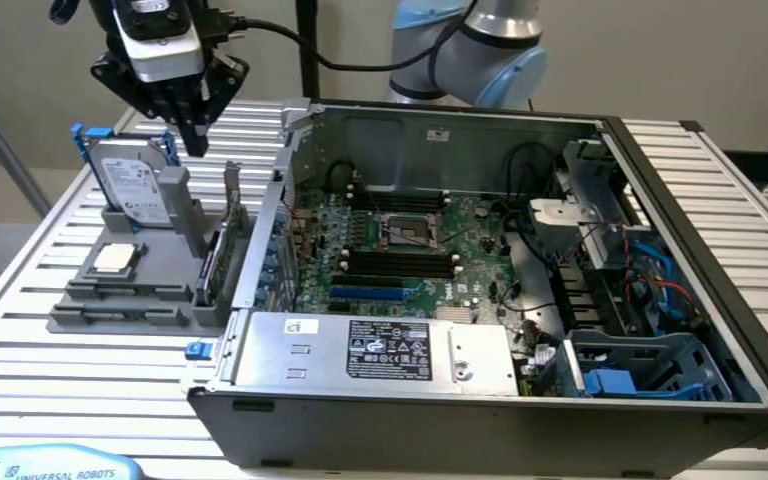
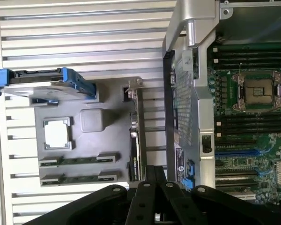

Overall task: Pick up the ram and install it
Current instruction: 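Reach for the ram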

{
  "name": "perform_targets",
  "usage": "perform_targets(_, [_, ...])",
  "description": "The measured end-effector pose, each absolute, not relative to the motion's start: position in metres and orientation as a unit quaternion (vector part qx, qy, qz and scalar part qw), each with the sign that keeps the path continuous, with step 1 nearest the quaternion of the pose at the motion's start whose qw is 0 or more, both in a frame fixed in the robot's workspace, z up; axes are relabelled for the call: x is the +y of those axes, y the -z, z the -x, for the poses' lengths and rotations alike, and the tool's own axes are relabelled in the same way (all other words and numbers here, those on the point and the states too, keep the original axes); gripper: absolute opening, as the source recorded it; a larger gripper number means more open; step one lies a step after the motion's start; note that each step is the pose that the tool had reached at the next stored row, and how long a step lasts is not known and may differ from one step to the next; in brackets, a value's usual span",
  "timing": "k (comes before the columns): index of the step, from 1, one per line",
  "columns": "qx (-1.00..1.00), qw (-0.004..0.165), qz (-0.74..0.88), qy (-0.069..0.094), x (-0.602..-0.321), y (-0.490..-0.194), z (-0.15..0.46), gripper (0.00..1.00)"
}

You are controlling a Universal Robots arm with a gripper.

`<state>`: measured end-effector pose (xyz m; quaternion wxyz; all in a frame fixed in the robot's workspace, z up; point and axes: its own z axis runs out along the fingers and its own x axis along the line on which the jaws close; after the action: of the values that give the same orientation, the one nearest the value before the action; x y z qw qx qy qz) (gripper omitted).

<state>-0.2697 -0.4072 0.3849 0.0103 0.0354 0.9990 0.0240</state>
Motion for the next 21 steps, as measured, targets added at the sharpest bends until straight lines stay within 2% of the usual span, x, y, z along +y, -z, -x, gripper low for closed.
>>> perform_targets(21, [0.999,0.010,-0.035,-0.023,-0.413,-0.374,0.365,0.11])
